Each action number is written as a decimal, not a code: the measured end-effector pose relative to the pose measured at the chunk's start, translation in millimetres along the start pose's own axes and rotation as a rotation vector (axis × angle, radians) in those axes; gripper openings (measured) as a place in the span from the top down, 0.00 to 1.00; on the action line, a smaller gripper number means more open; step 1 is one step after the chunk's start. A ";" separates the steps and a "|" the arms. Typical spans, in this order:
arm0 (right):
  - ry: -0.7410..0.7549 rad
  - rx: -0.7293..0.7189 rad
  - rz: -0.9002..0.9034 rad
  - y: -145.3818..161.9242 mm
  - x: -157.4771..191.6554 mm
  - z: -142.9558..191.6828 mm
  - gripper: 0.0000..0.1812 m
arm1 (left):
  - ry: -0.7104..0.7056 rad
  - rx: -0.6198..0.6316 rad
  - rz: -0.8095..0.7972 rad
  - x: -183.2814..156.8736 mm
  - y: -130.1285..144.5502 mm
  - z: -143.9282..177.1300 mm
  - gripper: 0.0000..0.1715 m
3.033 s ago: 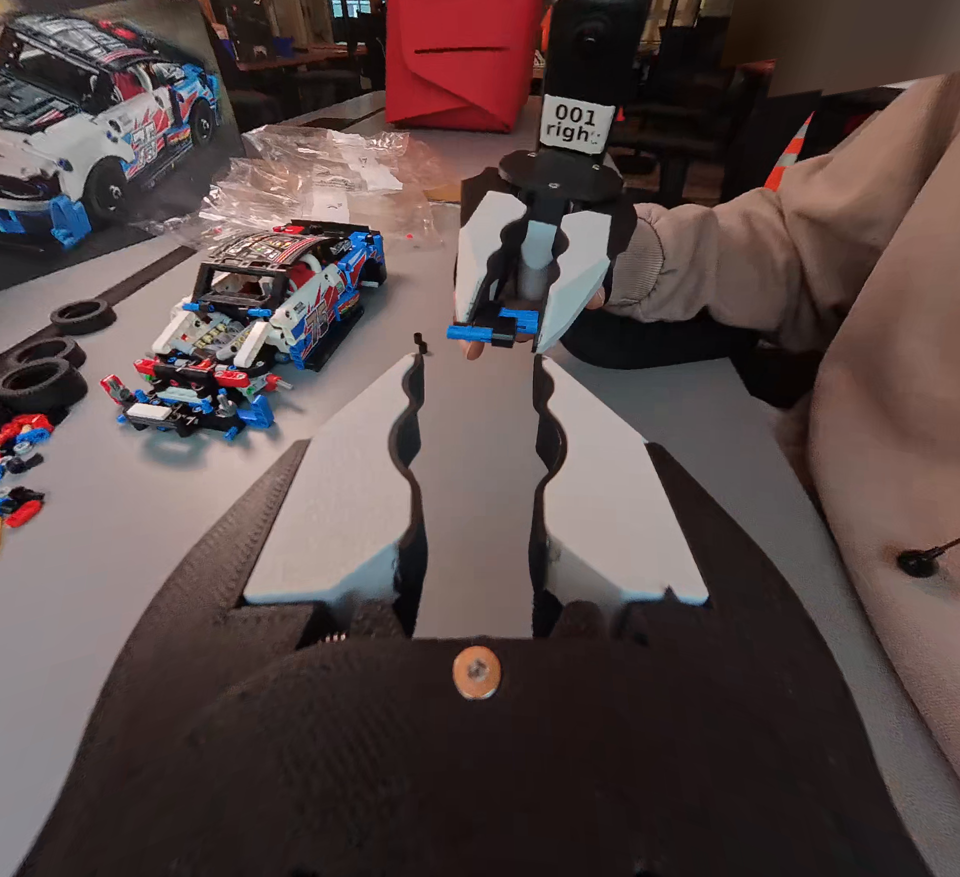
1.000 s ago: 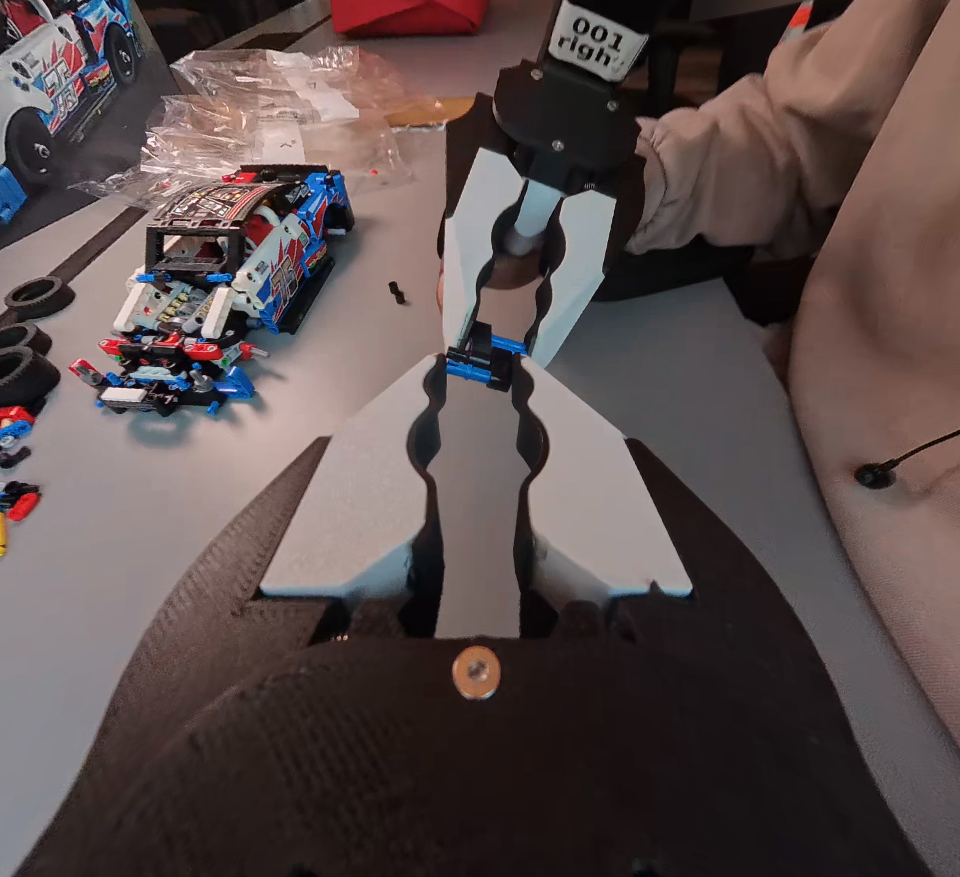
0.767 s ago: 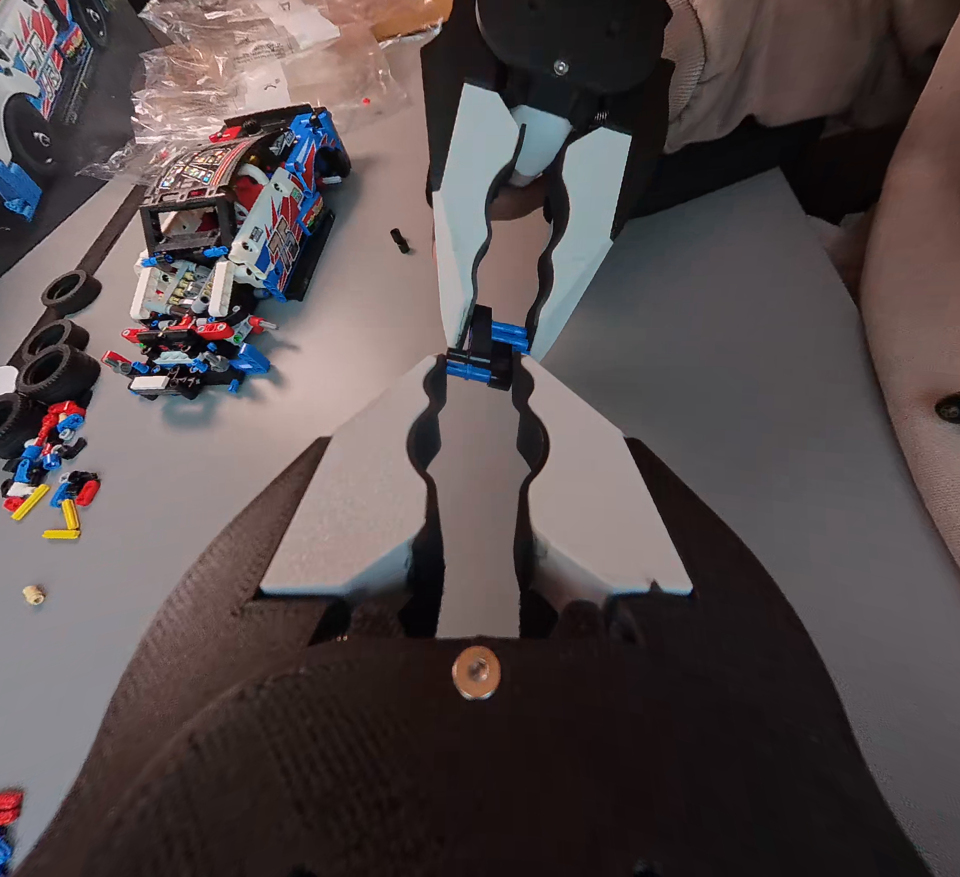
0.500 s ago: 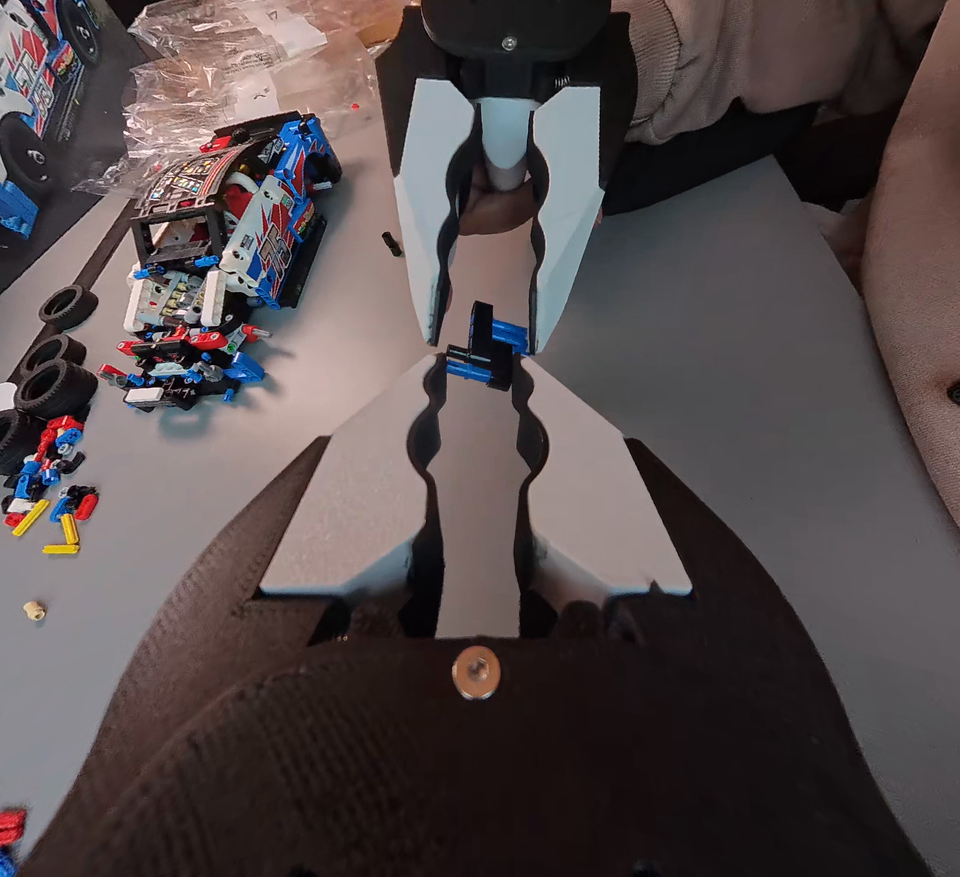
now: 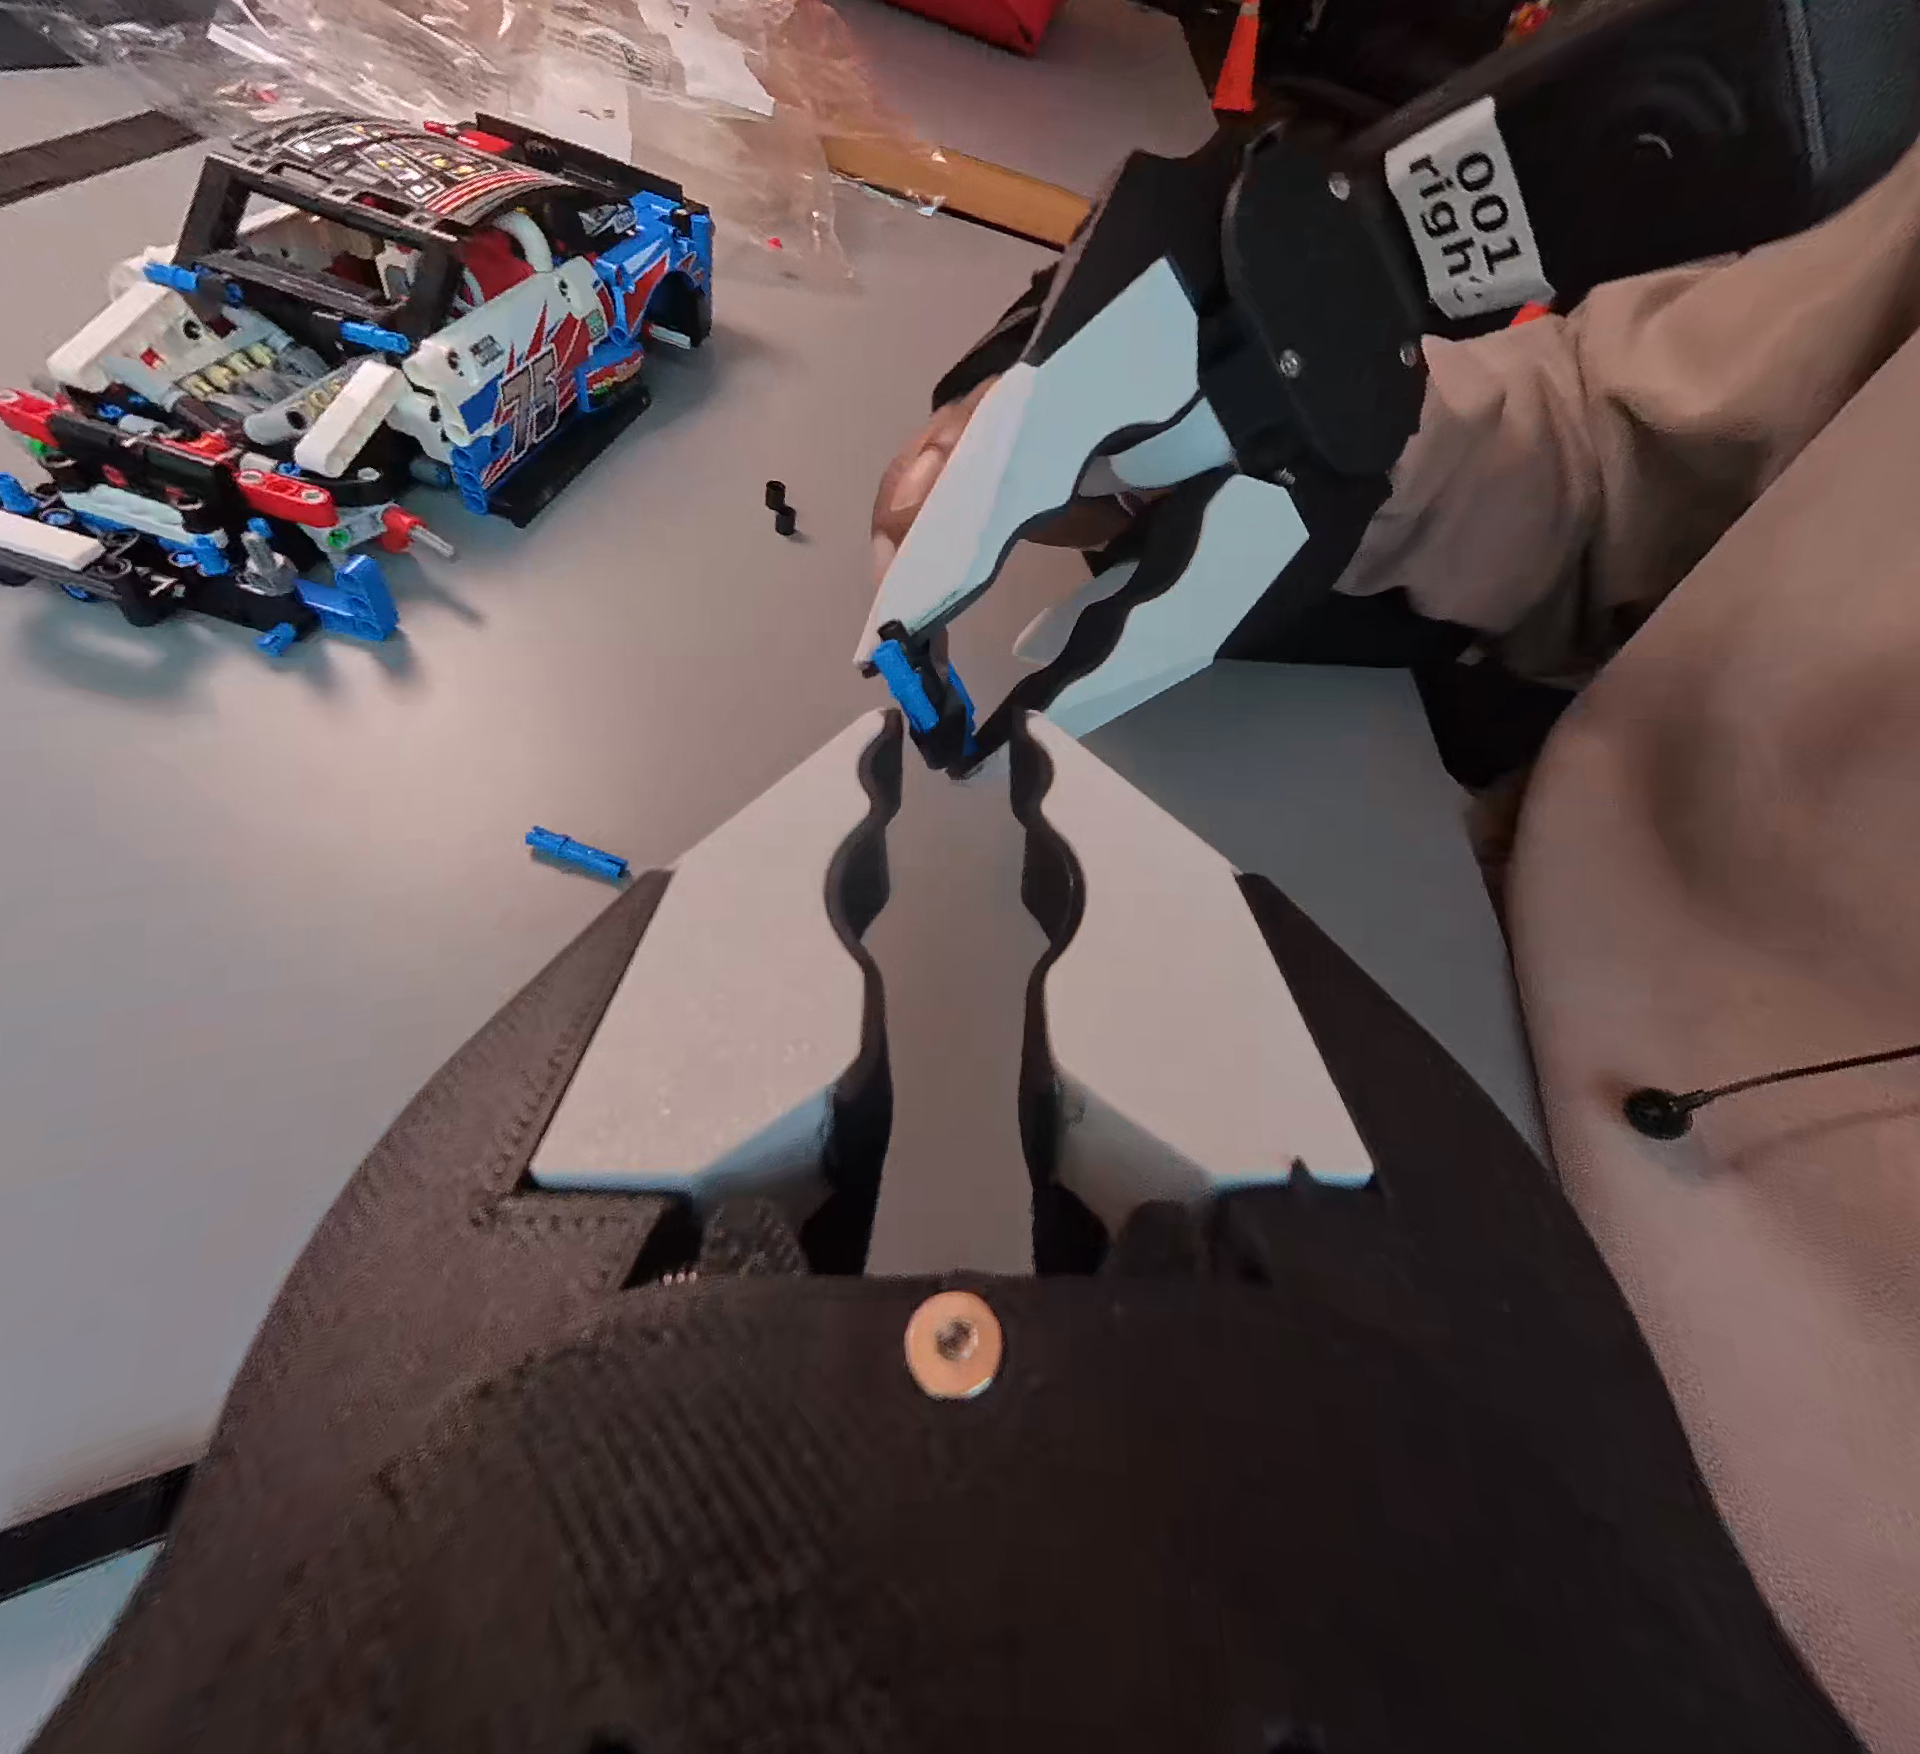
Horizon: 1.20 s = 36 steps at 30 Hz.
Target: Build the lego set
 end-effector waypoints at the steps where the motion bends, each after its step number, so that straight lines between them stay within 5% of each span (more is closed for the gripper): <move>1: 0.013 0.004 0.021 -0.3 -0.5 -0.5 0.88 | -0.017 -0.008 0.016 2.1 0.2 -1.3 0.94; 15: 0.184 0.181 0.116 15.6 -11.2 -14.9 0.88 | -0.283 0.023 -0.039 22.4 2.1 -7.5 0.96; 20: 0.200 0.163 0.130 15.5 -12.6 -16.9 0.86 | -0.291 0.027 -0.029 22.9 2.2 -6.4 0.97; 23: 0.237 0.144 0.156 12.4 -17.7 -14.9 0.75 | -0.280 0.029 -0.007 23.2 5.2 -6.5 0.97; 36: 0.174 0.096 0.115 7.4 -9.7 -15.3 0.87 | -0.159 -0.027 0.163 18.5 1.4 -3.7 0.96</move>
Point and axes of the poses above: each gripper's, where its closed fingertips meet, z back along the fingers, y out of its underside, x = y × z across the jaws, the point moved 3 cm from there along z, back along the fingers, and after that the axes turned 7 degrees about -x, right-handed, at the moved point
